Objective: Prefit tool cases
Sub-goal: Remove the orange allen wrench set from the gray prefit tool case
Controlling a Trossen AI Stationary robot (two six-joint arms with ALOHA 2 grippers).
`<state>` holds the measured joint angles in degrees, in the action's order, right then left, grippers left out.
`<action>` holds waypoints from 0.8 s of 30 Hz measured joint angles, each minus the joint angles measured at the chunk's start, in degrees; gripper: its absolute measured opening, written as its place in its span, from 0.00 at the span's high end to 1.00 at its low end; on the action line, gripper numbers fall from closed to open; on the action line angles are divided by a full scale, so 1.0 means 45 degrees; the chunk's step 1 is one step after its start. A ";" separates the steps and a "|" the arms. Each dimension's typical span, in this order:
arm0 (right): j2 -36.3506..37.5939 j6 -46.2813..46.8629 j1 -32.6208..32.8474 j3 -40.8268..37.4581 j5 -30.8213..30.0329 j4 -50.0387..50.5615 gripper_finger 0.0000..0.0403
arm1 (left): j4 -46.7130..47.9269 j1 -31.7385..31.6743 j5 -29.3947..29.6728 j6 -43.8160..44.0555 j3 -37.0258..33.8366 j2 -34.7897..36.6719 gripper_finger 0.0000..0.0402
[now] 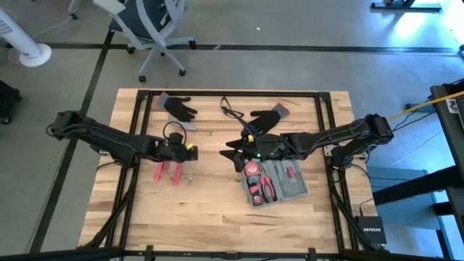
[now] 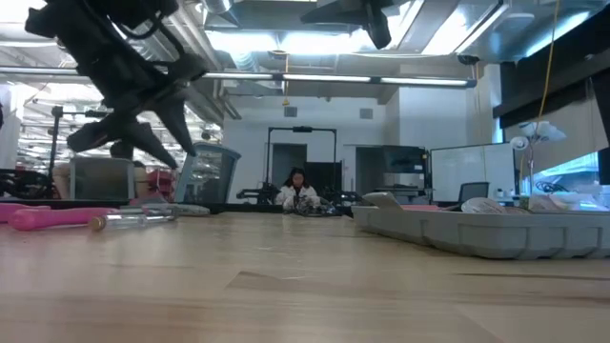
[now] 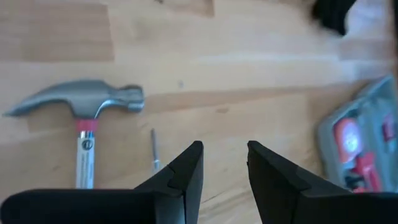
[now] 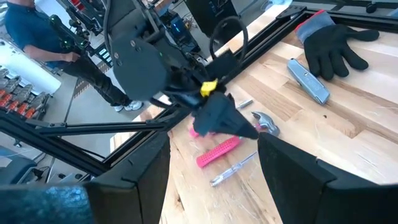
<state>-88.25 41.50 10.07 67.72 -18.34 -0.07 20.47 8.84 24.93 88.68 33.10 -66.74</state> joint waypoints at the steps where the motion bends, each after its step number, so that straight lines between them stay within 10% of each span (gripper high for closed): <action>1: 0.0000 0.0000 0.0000 0.0000 0.0106 -0.0030 0.42 | -0.0008 -0.0018 0.0078 -0.0020 0.0000 0.0157 0.72; 12: 0.0565 -0.0124 0.0395 0.0034 0.4318 0.3586 0.42 | -0.4483 -0.0101 0.0129 -0.3149 0.0092 0.0128 0.72; 17: 0.0488 0.1463 0.1551 -0.0109 0.4301 0.8265 0.42 | -0.4689 0.0006 -0.1134 -0.3494 0.0564 -0.1735 0.72; 24: 0.0432 0.5431 0.3281 -0.2548 0.4561 0.7752 0.42 | -0.7679 0.0285 -0.2563 -0.3868 0.1541 -0.5256 0.72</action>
<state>-86.30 65.94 24.83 56.26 2.18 34.81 -14.09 10.13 13.40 71.28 40.04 -90.40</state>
